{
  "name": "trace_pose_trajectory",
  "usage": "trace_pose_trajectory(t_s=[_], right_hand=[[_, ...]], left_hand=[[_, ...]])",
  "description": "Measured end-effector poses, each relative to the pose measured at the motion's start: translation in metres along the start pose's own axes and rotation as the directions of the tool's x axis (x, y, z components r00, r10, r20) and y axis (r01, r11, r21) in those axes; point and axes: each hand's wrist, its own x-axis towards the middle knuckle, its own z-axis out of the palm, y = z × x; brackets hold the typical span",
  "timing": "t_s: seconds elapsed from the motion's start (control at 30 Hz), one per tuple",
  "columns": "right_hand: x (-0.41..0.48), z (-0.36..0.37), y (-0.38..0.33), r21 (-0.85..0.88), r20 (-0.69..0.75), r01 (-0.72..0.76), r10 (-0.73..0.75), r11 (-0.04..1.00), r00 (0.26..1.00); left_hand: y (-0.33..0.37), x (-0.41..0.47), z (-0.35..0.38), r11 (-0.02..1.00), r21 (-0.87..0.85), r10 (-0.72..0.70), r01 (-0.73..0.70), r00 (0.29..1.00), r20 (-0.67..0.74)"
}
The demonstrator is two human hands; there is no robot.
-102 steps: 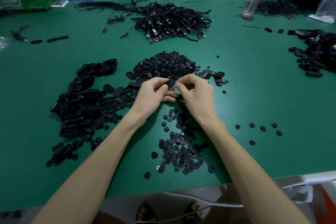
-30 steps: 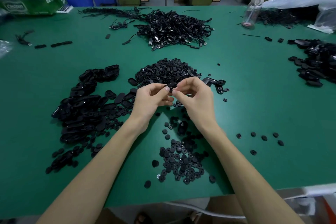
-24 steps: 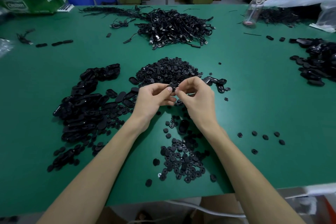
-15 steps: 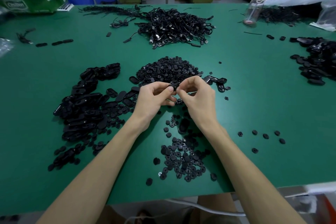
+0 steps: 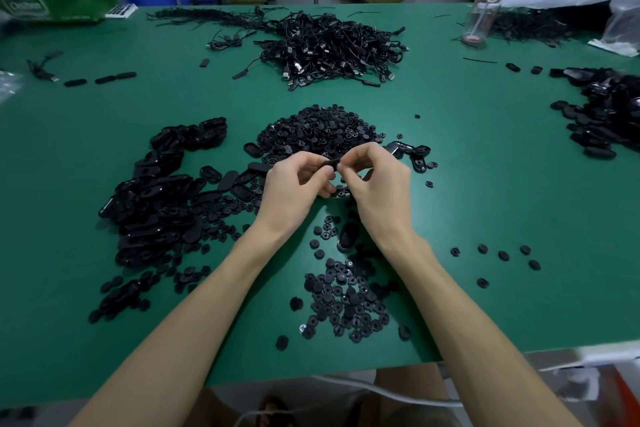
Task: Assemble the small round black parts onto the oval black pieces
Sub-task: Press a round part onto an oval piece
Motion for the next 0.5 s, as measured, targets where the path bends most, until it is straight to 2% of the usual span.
trace_pose_trajectory(t_s=[0.13,0.23,0.5], right_hand=[[-0.0006,0.0012,-0.0003,-0.012,0.043,0.015,-0.015,1.000,0.999],[-0.0002,0.0007,0.0005,-0.003,0.034,0.012,-0.012,1.000,0.999],[-0.0001,0.0004,0.0026,0.012,-0.032,0.031,-0.031,0.999,0.999]], left_hand=[[-0.0012,-0.0011,0.0018,0.974,0.204,0.109,-0.097,0.993,-0.049],[-0.0005,-0.0021,0.0023,0.949,0.281,0.157,-0.141,0.987,-0.035],[0.0045,-0.0051,0.0028,0.985,0.133,0.114,-0.112,0.993,-0.007]])
